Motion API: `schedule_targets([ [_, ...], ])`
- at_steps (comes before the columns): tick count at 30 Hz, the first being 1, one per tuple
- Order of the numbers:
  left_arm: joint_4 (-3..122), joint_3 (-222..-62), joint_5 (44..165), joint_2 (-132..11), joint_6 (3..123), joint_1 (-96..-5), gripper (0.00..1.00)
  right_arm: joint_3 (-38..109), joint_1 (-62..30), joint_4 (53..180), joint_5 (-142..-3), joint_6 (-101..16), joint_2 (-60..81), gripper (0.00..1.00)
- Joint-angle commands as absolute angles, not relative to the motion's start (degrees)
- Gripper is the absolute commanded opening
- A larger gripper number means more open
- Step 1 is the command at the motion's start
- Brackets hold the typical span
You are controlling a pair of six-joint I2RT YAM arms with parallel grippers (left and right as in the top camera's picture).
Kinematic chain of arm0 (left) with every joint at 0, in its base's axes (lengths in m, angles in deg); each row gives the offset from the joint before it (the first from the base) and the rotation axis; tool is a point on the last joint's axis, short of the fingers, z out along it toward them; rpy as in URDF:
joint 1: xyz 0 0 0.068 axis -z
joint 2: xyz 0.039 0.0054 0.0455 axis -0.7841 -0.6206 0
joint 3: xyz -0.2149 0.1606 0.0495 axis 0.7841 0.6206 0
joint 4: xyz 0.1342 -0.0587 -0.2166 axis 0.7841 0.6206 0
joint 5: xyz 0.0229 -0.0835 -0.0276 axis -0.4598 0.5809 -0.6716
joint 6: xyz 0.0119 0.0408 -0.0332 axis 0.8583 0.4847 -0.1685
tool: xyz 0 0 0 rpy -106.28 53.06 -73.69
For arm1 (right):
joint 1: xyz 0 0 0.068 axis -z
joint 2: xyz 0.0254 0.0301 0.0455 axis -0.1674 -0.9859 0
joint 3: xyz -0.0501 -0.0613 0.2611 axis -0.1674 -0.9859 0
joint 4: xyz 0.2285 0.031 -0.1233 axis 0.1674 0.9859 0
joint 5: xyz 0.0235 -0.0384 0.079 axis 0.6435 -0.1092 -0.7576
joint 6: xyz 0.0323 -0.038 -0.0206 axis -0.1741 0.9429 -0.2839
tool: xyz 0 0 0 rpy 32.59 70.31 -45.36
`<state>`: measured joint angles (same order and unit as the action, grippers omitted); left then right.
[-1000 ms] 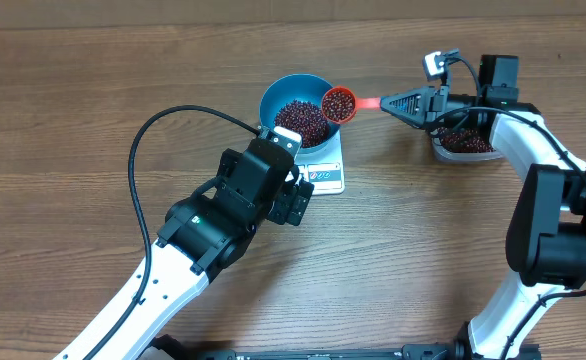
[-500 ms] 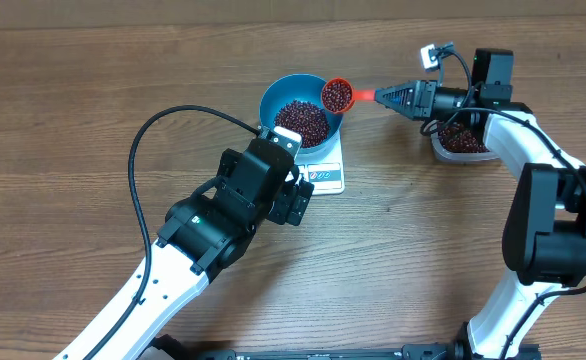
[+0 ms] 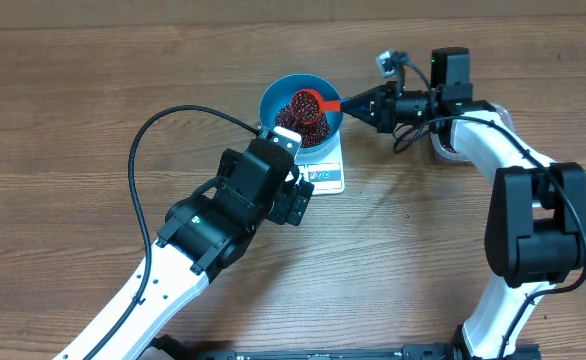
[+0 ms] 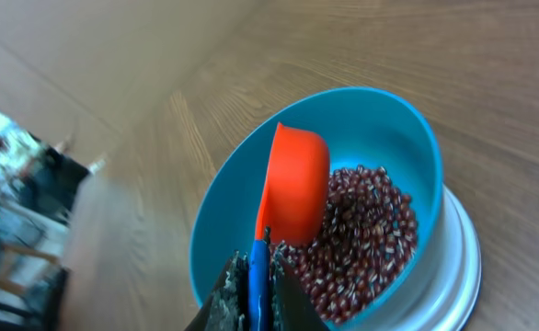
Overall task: Scoop item into bowl and weigh 150g on scale
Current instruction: 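Tilt the scoop with the right gripper to pour beans into bowl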
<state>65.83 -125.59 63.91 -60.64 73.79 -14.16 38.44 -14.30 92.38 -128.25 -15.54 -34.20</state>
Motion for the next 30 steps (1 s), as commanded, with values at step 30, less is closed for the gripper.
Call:
schedule_targets([
  [30,65.61,-126.10,62.95,-61.10,73.00,-14.49,1.00,38.81,-13.65,83.46,-127.24,11.17,-31.80,0.04],
])
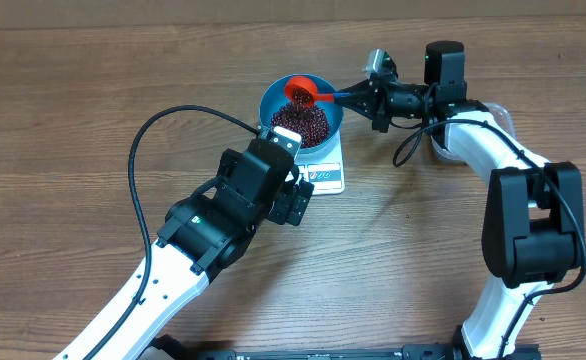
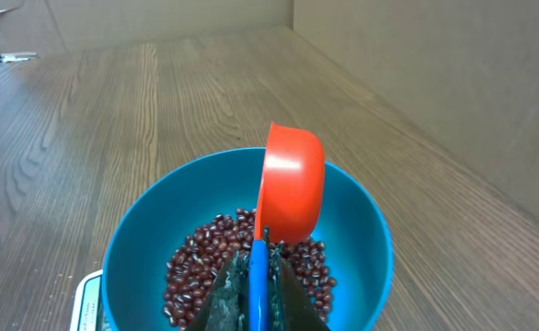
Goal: Scoop item into bowl and weigh 150g on scale
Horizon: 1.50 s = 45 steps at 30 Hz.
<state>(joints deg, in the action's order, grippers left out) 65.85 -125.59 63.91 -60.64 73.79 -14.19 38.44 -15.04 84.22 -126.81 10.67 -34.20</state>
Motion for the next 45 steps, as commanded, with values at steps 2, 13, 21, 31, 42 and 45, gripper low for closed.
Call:
schedule_targets([
  [2,65.61,-126.07,62.95,-61.10,73.00,-14.49,1.00,38.83,-13.01,83.28,-127.24,11.17,-31.28,0.04],
  [13,65.61,-126.07,62.95,-61.10,73.00,-14.49,1.00,38.83,-11.24,83.68,-137.21,11.15,-29.09,0.04],
  [21,65.61,-126.10,62.95,-61.10,73.00,-14.49,1.00,38.83,-11.26,85.80,-137.19,15.98,-29.09,0.04],
  [31,65.61,-126.07,62.95,-61.10,73.00,-14.49,1.00,38.83,-11.26,87.11,-135.40,19.91,-29.09,0.04],
  [42,65.61,-126.10,62.95,-61.10,73.00,-14.49,1.00,38.83,-11.96,88.07,-129.87,20.11,-29.09,0.04],
  [45,65.61,-126.10,62.95,-61.10,73.00,-14.49,1.00,38.83,-11.81,87.98,-133.50,19.47,-29.09,0.04],
])
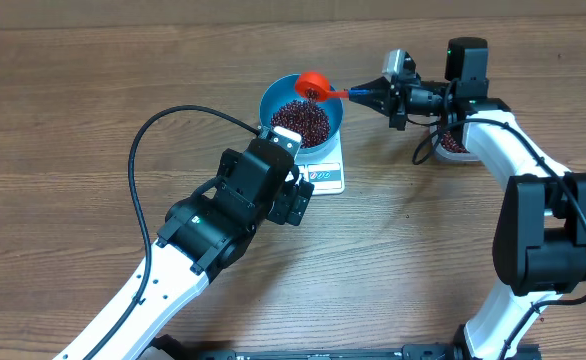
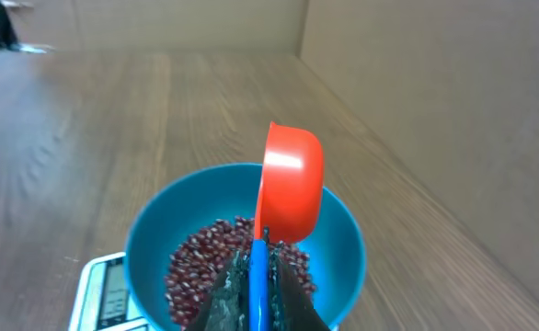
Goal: Scoop item into bowl and weigh 150g on scale
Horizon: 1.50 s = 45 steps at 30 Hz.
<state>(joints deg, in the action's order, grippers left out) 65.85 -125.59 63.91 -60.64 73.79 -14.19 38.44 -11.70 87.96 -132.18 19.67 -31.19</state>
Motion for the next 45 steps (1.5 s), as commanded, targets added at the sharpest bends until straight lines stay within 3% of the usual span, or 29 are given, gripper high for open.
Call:
schedule_targets([
  [1,65.61,-126.07,62.95,-61.10,73.00,-14.49,1.00,38.83,-11.90,88.84,-135.59,19.50,-29.09,0.04],
  [6,65.61,-126.10,62.95,-61.10,73.00,-14.49,1.00,38.83,-12.22,91.85,-127.99,19.89,-29.09,0.04],
  [8,65.61,-126.10,62.95,-61.10,73.00,-14.49,1.00,38.83,-12.33,92.11,-133.21,19.89,-29.09,0.04],
  [11,65.61,-126.10,62.95,-61.10,73.00,-14.49,1.00,38.83,-12.12,91.57,-128.47,19.89,-29.09,0.04],
  [13,65.61,-126.10,62.95,-61.10,73.00,-14.49,1.00,38.83,-12.07,90.78,-135.55,19.89,-29.09,0.04],
  [17,65.61,-126.10,62.95,-61.10,73.00,-14.49,0.99,38.83,-12.01,89.86,-129.67,19.89,-29.09,0.04],
  [20,65.61,-126.10,62.95,-61.10,73.00,-14.49,0.99,38.83,-12.42,90.02,-136.40,19.91,-29.09,0.04],
  [24,65.61,-126.07,62.95,-61.10,73.00,-14.49,1.00,38.83,-12.09,90.26,-128.62,19.91,-29.09,0.04],
  [27,65.61,-126.10,62.95,-61.10,73.00,-14.49,1.00,38.83,-12.53,91.00,-134.09,19.91,-29.09,0.04],
  [32,65.61,-126.07,62.95,-61.10,73.00,-14.49,0.99,38.83,-12.18,90.98,-129.02,19.69,-29.09,0.04],
  [45,65.61,-126.10,62.95,-61.10,73.00,-14.49,1.00,38.90,-11.50,90.48,-129.10,2.73,-21.99,0.04],
])
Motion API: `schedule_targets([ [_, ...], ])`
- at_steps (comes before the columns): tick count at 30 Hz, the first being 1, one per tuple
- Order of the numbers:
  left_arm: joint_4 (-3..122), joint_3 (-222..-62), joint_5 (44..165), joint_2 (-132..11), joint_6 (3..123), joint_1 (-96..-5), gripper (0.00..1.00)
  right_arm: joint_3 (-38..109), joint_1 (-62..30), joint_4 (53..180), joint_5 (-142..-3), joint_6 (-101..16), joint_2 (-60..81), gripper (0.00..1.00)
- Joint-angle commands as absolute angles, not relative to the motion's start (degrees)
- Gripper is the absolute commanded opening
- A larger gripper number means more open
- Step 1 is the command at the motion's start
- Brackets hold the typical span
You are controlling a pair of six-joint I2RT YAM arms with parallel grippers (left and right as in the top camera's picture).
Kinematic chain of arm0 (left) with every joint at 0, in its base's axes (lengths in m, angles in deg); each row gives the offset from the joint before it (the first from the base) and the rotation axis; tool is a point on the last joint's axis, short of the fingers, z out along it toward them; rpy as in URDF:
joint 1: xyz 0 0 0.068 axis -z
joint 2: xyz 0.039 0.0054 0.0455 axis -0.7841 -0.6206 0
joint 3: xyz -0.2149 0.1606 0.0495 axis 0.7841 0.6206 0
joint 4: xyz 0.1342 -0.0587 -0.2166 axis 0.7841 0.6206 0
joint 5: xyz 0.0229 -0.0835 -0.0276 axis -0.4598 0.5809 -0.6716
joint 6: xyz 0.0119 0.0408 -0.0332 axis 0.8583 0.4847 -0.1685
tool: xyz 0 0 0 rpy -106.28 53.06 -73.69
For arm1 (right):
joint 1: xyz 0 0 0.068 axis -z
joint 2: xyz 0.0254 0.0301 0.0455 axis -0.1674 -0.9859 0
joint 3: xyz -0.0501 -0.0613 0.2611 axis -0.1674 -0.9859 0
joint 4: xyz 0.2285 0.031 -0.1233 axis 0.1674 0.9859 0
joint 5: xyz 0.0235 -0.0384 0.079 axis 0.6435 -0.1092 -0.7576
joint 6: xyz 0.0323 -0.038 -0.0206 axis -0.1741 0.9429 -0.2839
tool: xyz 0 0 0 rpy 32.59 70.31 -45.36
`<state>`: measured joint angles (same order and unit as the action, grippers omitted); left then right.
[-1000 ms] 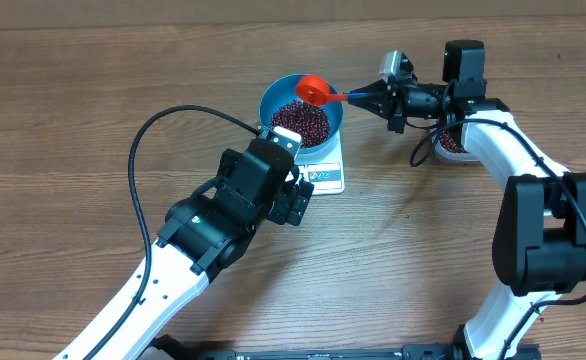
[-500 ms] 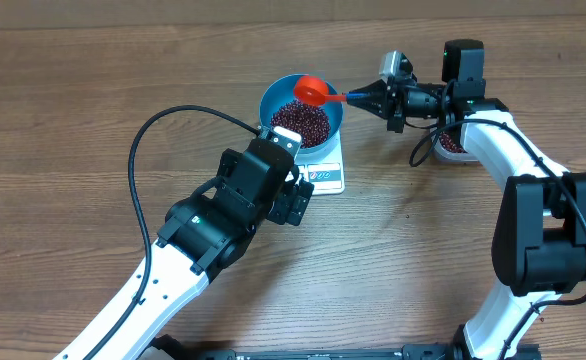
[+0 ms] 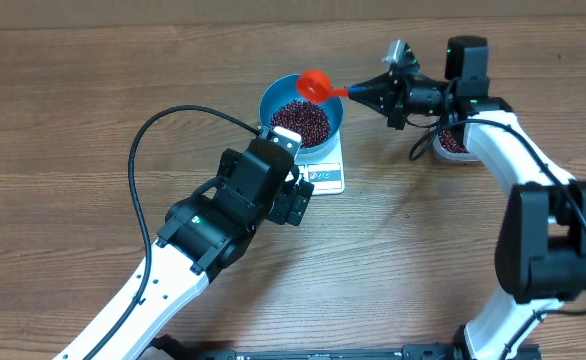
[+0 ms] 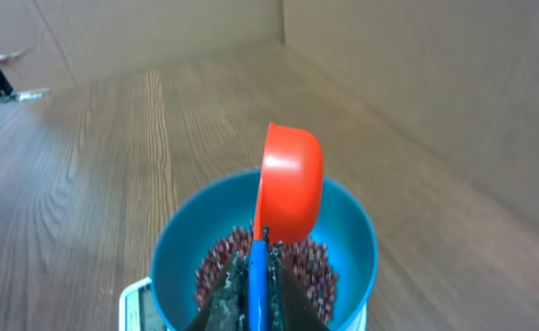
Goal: Scoop item into bowl and weigh 150g on scale
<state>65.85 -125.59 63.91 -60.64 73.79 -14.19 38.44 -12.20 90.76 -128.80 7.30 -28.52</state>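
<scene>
A blue bowl (image 3: 303, 112) with dark red beans (image 4: 256, 267) stands on a white scale (image 3: 325, 176). My right gripper (image 3: 365, 92) is shut on the blue handle of an orange scoop (image 4: 291, 184), holding it above the bowl's right rim, turned on its side so only its outside shows. My left gripper (image 3: 295, 200) rests by the scale's near left corner, its fingers hidden under the wrist. A second container of beans (image 3: 453, 143) sits at the right under my right arm.
A black cable (image 3: 178, 125) loops over the table left of the bowl. The left arm's body (image 3: 223, 220) lies close against the scale's front left. A cardboard wall (image 4: 435, 83) stands behind the table.
The scoop has risen slightly and stays over the bowl's right rim. The right wrist has shifted a little. The left arm has not moved.
At first the scoop was tipped over the beans inside the bowl. A second later it was raised over the bowl's far side. Then it hung by the upper right rim with the arm drawn back right, where it stays now.
</scene>
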Motion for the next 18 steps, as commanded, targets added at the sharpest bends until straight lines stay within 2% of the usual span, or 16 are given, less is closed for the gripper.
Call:
schedule_targets([
  [1,65.61,-126.07,62.95,-61.10,73.00,-14.49,1.00,38.90,-11.31,90.56,-127.46,0.04,-20.17,0.04],
  [7,65.61,-126.07,62.95,-61.10,73.00,-14.49,1.00,38.90,-8.14,92.81,-111.44,-14.67,-13.40,0.04],
  [18,65.61,-126.10,62.95,-61.10,73.00,-14.49,1.00,38.90,0.47,118.34,-78.81,-15.52,-2.62,0.04],
])
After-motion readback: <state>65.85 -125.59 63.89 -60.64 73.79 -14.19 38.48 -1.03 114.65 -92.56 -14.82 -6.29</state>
